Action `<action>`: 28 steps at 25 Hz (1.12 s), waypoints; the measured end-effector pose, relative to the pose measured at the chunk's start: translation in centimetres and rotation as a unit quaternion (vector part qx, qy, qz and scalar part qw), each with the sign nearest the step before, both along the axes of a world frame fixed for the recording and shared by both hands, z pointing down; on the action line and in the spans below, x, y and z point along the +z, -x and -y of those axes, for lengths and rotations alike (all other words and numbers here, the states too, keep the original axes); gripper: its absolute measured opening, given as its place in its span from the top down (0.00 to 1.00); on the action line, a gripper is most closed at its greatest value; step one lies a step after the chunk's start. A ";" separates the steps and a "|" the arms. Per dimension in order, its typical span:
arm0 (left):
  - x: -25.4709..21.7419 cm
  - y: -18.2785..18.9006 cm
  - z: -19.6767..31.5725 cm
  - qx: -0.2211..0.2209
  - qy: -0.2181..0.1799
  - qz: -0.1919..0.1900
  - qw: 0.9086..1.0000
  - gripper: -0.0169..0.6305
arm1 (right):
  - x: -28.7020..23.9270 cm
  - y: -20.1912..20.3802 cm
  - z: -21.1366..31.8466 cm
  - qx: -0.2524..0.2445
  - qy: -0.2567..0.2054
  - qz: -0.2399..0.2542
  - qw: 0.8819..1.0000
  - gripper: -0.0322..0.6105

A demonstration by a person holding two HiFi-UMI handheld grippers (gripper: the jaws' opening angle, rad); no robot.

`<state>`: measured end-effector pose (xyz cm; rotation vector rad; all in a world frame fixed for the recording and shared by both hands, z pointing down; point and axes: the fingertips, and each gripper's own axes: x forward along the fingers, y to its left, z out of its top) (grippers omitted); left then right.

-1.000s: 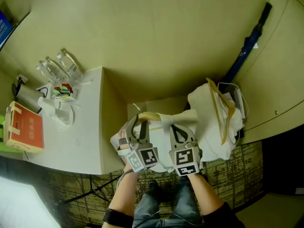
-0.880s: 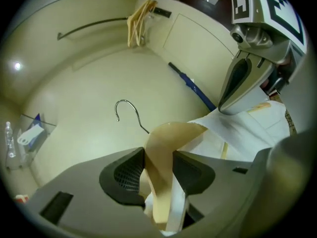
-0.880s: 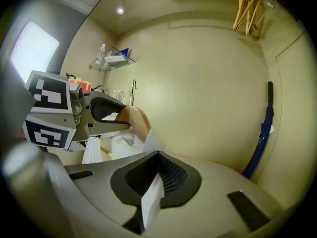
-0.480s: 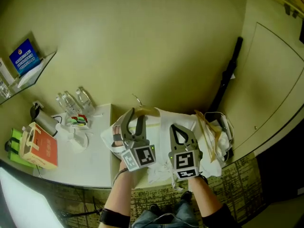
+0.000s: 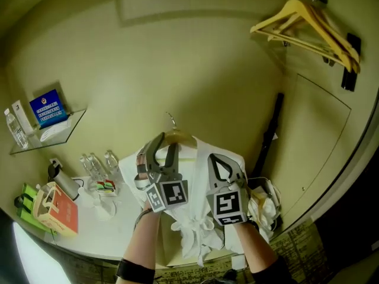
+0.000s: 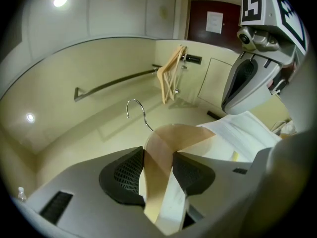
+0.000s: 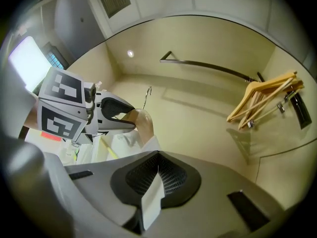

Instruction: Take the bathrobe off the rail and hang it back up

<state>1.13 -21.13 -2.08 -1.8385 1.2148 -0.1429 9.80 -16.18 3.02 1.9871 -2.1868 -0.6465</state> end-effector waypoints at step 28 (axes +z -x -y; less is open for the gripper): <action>-34.1 -4.6 -1.4 0.191 -0.089 -0.100 0.972 0.69 | -31.3 0.0 -1.8 0.101 -0.223 -0.148 0.958 0.91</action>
